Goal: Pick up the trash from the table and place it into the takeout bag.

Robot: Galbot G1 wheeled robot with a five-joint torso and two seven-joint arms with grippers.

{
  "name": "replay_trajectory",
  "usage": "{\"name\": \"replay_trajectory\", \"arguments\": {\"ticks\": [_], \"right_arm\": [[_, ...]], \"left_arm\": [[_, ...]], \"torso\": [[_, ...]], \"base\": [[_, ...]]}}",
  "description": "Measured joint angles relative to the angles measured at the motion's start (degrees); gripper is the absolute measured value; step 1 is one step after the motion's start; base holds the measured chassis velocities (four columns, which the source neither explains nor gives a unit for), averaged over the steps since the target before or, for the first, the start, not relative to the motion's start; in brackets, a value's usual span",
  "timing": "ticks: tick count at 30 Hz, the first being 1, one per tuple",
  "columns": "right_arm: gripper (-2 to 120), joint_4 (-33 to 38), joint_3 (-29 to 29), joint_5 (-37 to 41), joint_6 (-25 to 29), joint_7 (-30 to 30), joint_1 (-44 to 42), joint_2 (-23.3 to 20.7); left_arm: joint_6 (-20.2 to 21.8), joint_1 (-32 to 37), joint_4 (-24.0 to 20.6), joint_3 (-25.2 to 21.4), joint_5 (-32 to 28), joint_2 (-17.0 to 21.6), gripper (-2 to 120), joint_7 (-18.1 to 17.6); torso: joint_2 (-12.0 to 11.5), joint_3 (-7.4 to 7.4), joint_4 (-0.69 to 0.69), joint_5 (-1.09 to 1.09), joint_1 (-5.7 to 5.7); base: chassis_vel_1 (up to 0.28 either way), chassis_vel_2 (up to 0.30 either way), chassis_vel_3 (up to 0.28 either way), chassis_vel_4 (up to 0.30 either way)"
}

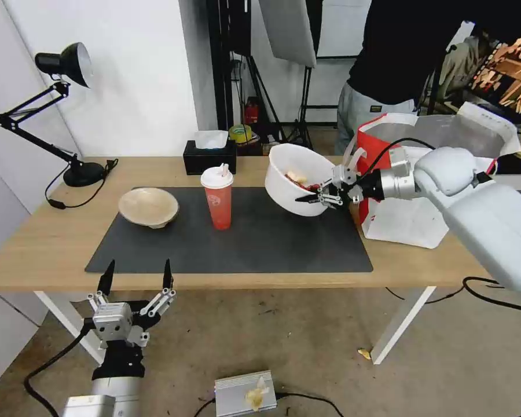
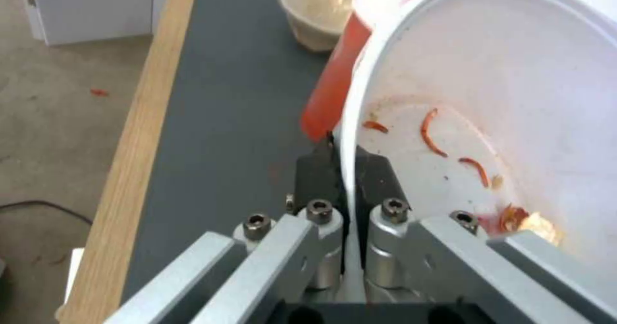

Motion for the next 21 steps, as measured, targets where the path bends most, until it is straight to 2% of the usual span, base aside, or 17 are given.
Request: {"name": "replay_trajectory", "arguments": {"ticks": [9,21], "right_arm": [[0,1.6,-0.1,4.5,-1.3,1.7,4.7,-0.5],[0,-1.2,-2.0,7.7,-1.7,2.8,12.0,0.2]], "left_arm": [[-0.8,0.5,-0.1,0.4,1.0,-0.9,100,-0.1],[-1.8,1.4,-0.6,0.2,1.7,-1.4,100,-0.1]], "torso": [[0.0,0.00,0.00,0.00,0.00],[0.0,0.00,0.00,0.00,0.00]], "base": [[0.000,0.000,0.000,0.000],[0.000,0.000,0.000,0.000]]}}
